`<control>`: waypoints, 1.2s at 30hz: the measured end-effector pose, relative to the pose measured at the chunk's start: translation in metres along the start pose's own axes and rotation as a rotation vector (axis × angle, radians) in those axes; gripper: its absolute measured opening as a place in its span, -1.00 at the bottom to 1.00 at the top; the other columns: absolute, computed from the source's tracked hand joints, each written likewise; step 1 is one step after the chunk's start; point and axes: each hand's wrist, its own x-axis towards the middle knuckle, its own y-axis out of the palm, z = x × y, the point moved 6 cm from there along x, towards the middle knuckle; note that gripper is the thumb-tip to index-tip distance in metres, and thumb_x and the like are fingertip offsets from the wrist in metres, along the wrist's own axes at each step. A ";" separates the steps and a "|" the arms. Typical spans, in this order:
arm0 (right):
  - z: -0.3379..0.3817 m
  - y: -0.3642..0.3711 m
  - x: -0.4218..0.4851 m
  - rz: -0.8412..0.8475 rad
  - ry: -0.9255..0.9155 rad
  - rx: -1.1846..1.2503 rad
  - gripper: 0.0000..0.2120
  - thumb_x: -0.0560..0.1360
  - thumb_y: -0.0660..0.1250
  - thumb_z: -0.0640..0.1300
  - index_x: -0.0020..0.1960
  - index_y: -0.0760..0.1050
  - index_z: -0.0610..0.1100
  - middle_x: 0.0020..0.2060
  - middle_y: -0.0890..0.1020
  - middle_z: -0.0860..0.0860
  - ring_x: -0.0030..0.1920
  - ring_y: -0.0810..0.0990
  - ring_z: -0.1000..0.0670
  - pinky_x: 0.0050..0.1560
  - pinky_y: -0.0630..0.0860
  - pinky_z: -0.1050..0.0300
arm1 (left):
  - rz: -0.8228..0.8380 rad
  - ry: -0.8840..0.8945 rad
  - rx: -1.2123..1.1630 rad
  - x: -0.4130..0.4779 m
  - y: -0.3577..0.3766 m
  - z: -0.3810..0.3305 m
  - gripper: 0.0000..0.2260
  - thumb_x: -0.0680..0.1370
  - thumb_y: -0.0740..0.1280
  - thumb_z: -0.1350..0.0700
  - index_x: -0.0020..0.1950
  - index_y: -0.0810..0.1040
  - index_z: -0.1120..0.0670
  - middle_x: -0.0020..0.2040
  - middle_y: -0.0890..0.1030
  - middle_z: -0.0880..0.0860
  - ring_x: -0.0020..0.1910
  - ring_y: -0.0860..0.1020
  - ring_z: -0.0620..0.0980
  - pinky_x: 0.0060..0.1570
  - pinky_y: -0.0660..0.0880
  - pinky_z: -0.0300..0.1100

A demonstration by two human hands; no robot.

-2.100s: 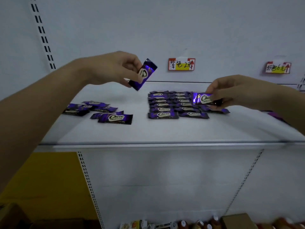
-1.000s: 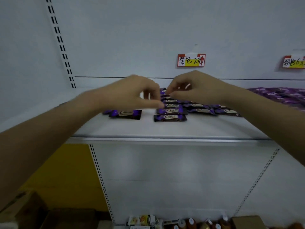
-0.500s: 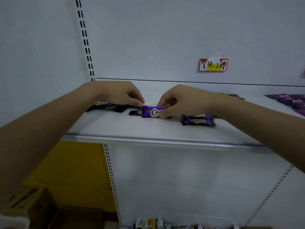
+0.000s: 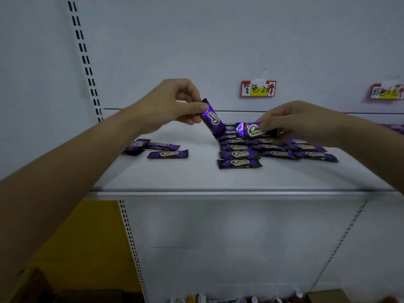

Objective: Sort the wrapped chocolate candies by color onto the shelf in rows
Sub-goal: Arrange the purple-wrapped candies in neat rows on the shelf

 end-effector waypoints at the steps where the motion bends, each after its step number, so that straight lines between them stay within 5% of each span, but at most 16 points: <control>1: -0.004 -0.008 -0.006 0.005 0.008 -0.018 -0.87 0.50 0.32 -0.22 -0.07 0.66 -0.12 -0.18 0.67 -0.07 -0.13 0.56 0.01 0.04 0.56 0.11 | 0.040 -0.005 -0.034 0.000 0.010 -0.003 -0.90 0.48 0.42 0.25 -0.10 0.51 0.12 -0.24 0.61 0.07 -0.34 0.63 -0.06 -0.24 0.60 -0.25; 4: -0.014 -0.031 -0.029 0.060 0.027 -0.136 -0.86 0.48 0.35 -0.19 -0.01 0.65 -0.10 -0.07 0.68 -0.08 -0.11 0.58 0.07 0.02 0.51 0.15 | 0.170 -0.002 -0.032 0.002 0.038 -0.010 -0.87 0.51 0.37 0.26 0.02 0.58 0.09 -0.21 0.60 0.02 -0.25 0.66 -0.05 -0.17 0.59 -0.27; 8: -0.031 -0.032 -0.052 0.142 0.032 -0.227 -0.91 0.43 0.41 -0.19 -0.08 0.63 -0.09 -0.20 0.69 -0.05 -0.20 0.57 0.10 -0.14 0.42 0.25 | 0.234 0.016 0.004 0.008 0.064 -0.022 -0.90 0.53 0.34 0.26 -0.03 0.58 0.09 -0.14 0.57 0.09 -0.21 0.66 -0.02 -0.08 0.62 -0.17; 14: -0.035 -0.028 -0.052 -0.079 -0.145 -0.437 -0.89 0.35 0.45 0.05 -0.20 0.62 0.03 -0.30 0.64 0.07 -0.38 0.42 0.14 -0.30 0.34 0.23 | 0.228 -0.034 -0.042 0.015 0.091 -0.031 -0.92 0.51 0.36 0.27 -0.07 0.54 0.10 -0.17 0.65 0.09 -0.21 0.67 -0.01 -0.24 0.58 -0.29; 18: -0.028 -0.037 -0.052 -0.159 -0.207 -0.073 -0.88 0.46 0.39 -0.12 0.00 0.55 -0.07 -0.20 0.65 0.06 -0.29 0.53 0.20 -0.26 0.43 0.36 | 0.235 -0.054 -0.106 0.014 0.107 -0.037 -0.93 0.51 0.35 0.27 -0.07 0.51 0.12 -0.12 0.66 0.15 -0.20 0.69 0.02 -0.24 0.59 -0.30; 22: -0.028 -0.044 -0.054 -0.161 -0.208 0.022 -0.85 0.46 0.39 -0.19 0.03 0.55 -0.11 -0.29 0.63 0.01 -0.35 0.48 0.09 -0.20 0.35 0.00 | 0.262 -0.044 -0.113 0.013 0.128 -0.045 -0.93 0.51 0.36 0.25 -0.06 0.50 0.13 -0.15 0.68 0.13 -0.19 0.69 0.01 -0.27 0.57 -0.32; 26: -0.036 -0.059 -0.062 -0.189 -0.236 -0.012 -0.88 0.45 0.39 -0.28 -0.04 0.61 -0.13 -0.32 0.63 -0.01 -0.31 0.51 -0.09 -0.25 0.49 0.13 | 0.285 0.072 0.095 0.009 0.134 -0.049 -0.88 0.44 0.45 0.15 -0.08 0.54 0.07 -0.18 0.68 0.01 -0.19 0.67 -0.09 -0.16 0.56 -0.29; 31: -0.054 -0.077 -0.088 -0.207 -0.244 -0.116 -0.85 0.41 0.42 -0.28 -0.07 0.65 -0.09 -0.13 0.72 0.01 -0.09 0.65 0.12 0.09 0.50 0.33 | 0.399 0.282 0.534 -0.001 0.139 -0.048 -0.93 0.46 0.43 0.04 -0.07 0.62 -0.06 -0.17 0.63 -0.21 -0.14 0.59 -0.21 -0.03 0.52 -0.19; 36: -0.067 -0.089 -0.081 -0.226 -0.165 0.174 -0.79 0.49 0.27 -0.38 -0.12 0.58 -0.12 -0.26 0.68 0.07 -0.14 0.62 0.11 0.06 0.57 0.26 | 0.536 0.413 0.721 -0.009 0.164 -0.045 -0.79 0.53 0.35 0.02 0.15 0.62 -0.02 0.00 0.56 -0.23 0.02 0.47 -0.27 0.02 0.33 -0.52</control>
